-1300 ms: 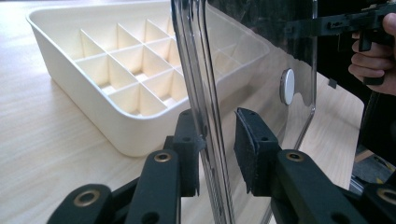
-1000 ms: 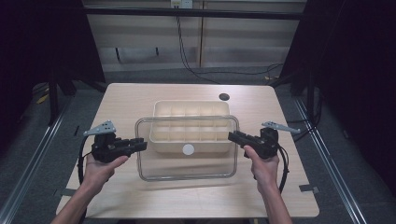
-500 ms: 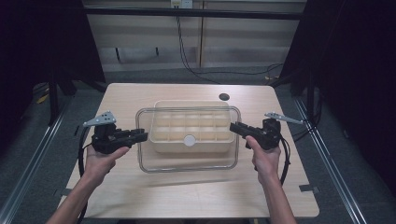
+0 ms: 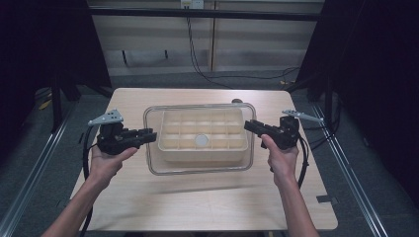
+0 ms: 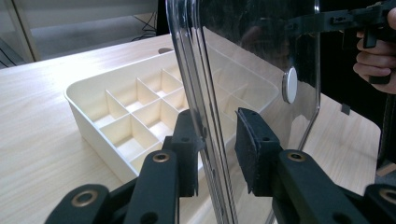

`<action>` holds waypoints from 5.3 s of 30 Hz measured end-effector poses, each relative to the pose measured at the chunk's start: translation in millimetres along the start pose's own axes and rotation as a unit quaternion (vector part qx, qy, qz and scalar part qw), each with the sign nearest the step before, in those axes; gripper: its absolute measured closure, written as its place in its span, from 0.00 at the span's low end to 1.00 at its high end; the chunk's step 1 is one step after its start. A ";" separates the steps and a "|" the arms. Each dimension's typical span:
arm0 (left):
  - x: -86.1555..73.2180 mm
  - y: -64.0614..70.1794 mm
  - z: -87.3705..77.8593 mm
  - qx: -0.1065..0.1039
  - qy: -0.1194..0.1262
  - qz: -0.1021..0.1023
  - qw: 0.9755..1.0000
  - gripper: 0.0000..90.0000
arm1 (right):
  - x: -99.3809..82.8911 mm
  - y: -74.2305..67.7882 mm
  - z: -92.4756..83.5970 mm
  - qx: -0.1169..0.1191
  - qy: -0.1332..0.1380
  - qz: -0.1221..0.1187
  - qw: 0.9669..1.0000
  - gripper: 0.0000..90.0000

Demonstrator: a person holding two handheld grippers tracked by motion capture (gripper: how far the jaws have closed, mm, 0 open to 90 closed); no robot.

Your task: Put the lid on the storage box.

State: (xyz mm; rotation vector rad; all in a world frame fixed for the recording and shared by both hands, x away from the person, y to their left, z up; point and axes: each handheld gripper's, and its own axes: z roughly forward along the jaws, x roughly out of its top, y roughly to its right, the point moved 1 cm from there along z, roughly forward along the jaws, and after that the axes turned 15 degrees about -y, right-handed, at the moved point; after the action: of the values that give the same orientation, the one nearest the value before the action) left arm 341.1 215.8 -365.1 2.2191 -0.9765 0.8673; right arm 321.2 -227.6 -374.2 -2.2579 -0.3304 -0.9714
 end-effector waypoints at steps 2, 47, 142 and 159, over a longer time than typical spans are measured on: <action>2.5 -1.3 0.4 0.004 0.000 0.000 1.000 0.78 | 2.5 0.0 0.3 -0.002 0.003 0.001 1.000 0.74; 45.7 -51.3 42.3 0.023 -0.015 -0.047 0.998 0.75 | 44.7 41.4 35.0 -0.025 -0.005 0.049 0.998 0.76; 4.6 -99.4 108.8 -0.002 -0.101 -0.104 0.989 0.46 | 24.4 80.0 124.9 -0.139 -0.110 0.076 0.981 0.46; 0.3 -92.0 108.5 0.003 -0.103 -0.122 0.987 0.38 | 21.1 75.2 114.0 -0.128 -0.111 0.063 0.984 0.37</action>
State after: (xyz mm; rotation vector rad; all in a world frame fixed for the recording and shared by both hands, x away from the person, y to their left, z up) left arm 449.3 193.1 -454.6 2.4055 -0.7687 0.5408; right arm 433.7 -210.6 -452.7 -2.5953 -0.1619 -0.7317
